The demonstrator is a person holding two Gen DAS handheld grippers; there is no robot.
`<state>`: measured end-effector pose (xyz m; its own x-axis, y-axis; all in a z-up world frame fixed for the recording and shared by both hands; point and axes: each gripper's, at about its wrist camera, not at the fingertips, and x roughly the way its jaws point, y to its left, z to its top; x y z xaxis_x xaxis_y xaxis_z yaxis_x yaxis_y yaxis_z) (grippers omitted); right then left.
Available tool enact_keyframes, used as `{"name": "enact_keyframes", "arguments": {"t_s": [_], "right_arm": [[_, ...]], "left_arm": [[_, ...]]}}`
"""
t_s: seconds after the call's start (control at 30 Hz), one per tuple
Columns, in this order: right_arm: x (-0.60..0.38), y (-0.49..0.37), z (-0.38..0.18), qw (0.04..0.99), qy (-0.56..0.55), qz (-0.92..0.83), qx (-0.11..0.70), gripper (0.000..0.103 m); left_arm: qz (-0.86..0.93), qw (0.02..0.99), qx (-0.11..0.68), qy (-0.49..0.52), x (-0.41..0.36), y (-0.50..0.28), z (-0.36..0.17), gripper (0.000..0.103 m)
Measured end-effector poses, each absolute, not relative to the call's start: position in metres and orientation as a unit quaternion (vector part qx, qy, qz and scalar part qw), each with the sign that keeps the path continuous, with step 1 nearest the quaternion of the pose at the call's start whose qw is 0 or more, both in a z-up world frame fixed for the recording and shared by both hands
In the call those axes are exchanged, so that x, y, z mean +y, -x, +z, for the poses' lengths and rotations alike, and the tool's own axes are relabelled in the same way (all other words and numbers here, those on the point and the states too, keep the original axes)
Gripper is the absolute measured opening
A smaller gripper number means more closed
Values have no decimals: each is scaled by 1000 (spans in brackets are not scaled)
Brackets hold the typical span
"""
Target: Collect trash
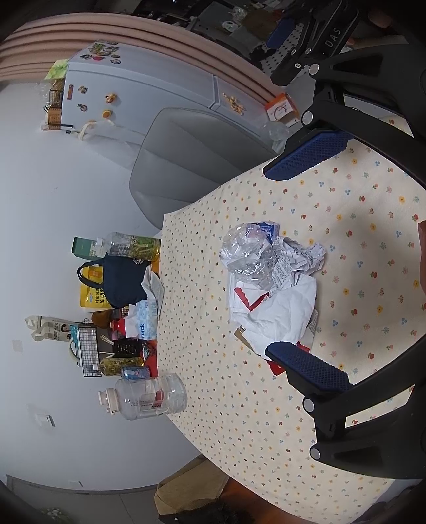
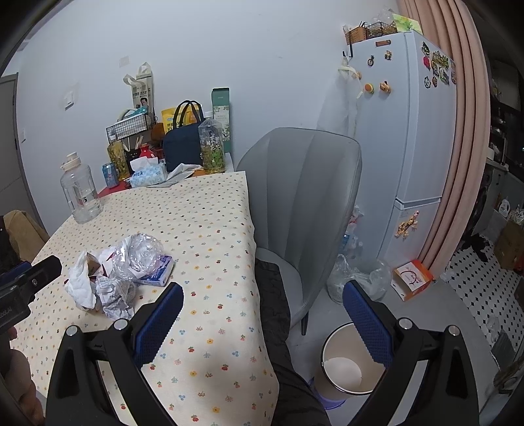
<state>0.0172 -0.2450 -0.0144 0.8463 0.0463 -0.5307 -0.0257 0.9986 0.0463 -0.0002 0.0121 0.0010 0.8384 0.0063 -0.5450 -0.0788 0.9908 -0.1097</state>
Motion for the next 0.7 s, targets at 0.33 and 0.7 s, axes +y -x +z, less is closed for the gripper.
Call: {"name": "enact_keyframes", "arguments": {"t_s": [0.33,0.7], "right_arm": [[-246,-18,-14,961,-20,18,277,95],[-246,-17,-14,962,-23,20,272,95]], "left_arm": [[22,957,281,66,13,1,3,98],[22,957,280,67,13,1,3,98]]}}
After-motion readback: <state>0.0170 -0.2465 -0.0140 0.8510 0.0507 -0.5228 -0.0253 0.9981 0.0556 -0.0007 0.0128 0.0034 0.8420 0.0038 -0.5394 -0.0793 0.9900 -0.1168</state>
